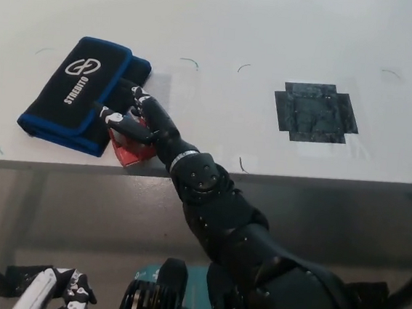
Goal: Use the right hand to move the tape on the right hand side to the notebook on the left hand side
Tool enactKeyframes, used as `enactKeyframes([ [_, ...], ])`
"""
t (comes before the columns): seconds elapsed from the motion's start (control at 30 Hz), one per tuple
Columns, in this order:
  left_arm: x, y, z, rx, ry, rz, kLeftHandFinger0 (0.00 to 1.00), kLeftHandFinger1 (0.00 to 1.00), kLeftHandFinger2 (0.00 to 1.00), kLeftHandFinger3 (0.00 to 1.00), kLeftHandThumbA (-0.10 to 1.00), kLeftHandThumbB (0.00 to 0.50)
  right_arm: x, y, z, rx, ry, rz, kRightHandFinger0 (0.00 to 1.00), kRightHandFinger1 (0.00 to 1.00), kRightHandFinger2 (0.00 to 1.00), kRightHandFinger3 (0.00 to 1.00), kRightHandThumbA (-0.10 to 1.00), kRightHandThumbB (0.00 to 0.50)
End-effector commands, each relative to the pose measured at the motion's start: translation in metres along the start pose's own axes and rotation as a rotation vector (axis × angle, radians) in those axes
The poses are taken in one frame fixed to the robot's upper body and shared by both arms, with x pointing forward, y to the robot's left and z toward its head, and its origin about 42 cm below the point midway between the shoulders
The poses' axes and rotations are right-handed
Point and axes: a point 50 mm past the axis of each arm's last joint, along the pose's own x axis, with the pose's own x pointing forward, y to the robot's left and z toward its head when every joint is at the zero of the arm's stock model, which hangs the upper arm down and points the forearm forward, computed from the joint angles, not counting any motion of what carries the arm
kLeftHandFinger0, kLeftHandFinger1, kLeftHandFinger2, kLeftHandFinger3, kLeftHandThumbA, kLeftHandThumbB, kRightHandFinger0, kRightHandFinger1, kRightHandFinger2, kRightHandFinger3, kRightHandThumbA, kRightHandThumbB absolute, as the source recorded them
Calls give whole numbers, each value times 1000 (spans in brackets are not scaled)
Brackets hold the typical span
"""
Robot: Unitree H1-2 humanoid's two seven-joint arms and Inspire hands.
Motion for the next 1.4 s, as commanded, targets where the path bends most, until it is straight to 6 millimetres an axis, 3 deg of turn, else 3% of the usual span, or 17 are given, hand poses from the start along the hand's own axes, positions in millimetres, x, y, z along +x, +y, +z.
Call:
enactKeyframes([
  [0.0, -4, 4, 7, 15, -20, -4, 287, 228, 258, 412, 261, 11, 9, 7, 28, -41, -66, 59, 1000, 1000, 1000, 1000, 786, 500],
  [0.23, -7, 5, 4, 19, -18, 9, 270, 217, 250, 406, 276, 13, 9, -11, 32, -66, -126, 42, 1000, 1000, 1000, 1000, 737, 500],
  [0.27, -9, 5, 3, 19, -15, 9, 259, 211, 243, 407, 279, 15, 8, -30, 33, -91, -126, 28, 1000, 1000, 1000, 1000, 760, 500],
  [0.3, -9, 5, 3, 19, -15, 9, 258, 211, 243, 407, 280, 15, 8, -30, 33, -91, -126, 28, 1000, 1000, 1000, 1000, 760, 500],
  [0.4, -12, 8, 1, 22, -9, 14, 238, 202, 241, 408, 278, 17, 6, -56, 35, -110, -139, 5, 1000, 1000, 1000, 1000, 745, 500],
  [0.43, -13, 7, 1, 20, -8, 13, 235, 200, 238, 405, 269, 12, 4, -66, 36, -116, -149, -4, 1000, 1000, 1000, 1000, 689, 492],
  [0.53, -15, 6, -2, 15, -6, 11, 231, 194, 230, 399, 254, 12, -1, -92, 36, -222, -154, -24, 1000, 1000, 1000, 1000, 799, 499],
  [0.57, -15, 6, -2, 13, -5, 11, 229, 193, 229, 398, 255, 17, -3, -102, 39, -241, -161, -36, 1000, 1000, 1000, 1000, 788, 500],
  [0.67, -15, 8, -3, 14, 3, 8, 227, 193, 227, 398, 268, 20, -15, -135, 45, -285, -202, -67, 1000, 1000, 1000, 1000, 792, 500],
  [0.8, -14, 9, -2, 17, 11, 5, 230, 195, 233, 401, 275, 17, -32, -157, 51, -299, -232, -80, 1000, 1000, 1000, 1000, 775, 482],
  [0.87, -14, 10, -3, 21, 6, 6, 232, 195, 231, 402, 262, 16, -53, -172, 59, -348, -312, -110, 1000, 1000, 1000, 1000, 754, 469],
  [0.97, -14, 9, -5, 28, 5, 1, 235, 197, 235, 404, 253, 15, -82, -180, 64, -372, -364, -126, 1000, 1000, 1000, 1000, 717, 452],
  [1.03, -15, 11, -6, 22, 14, 3, 241, 200, 239, 405, 243, 18, -107, -180, 68, -358, -393, -123, 1000, 1000, 1000, 1000, 660, 414],
  [1.07, -15, 11, -5, 19, 12, 3, 240, 199, 237, 404, 242, 16, -119, -182, 67, -356, -406, -128, 1000, 1000, 1000, 1000, 663, 441],
  [1.13, -15, 11, -6, 18, 12, 1, 240, 199, 237, 405, 230, 13, -153, -184, 62, -436, -444, -154, 1000, 1000, 1000, 1000, 776, 494],
  [1.23, -15, 11, -7, 16, 12, 0, 243, 199, 237, 405, 213, 16, -188, -182, 52, -463, -459, -175, 1000, 1000, 1000, 1000, 846, 500],
  [1.37, -20, 13, -11, 12, 20, 8, 238, 197, 235, 400, 248, 30, -219, -175, 40, -446, -468, -186, 1000, 1000, 1000, 1000, 852, 500],
])
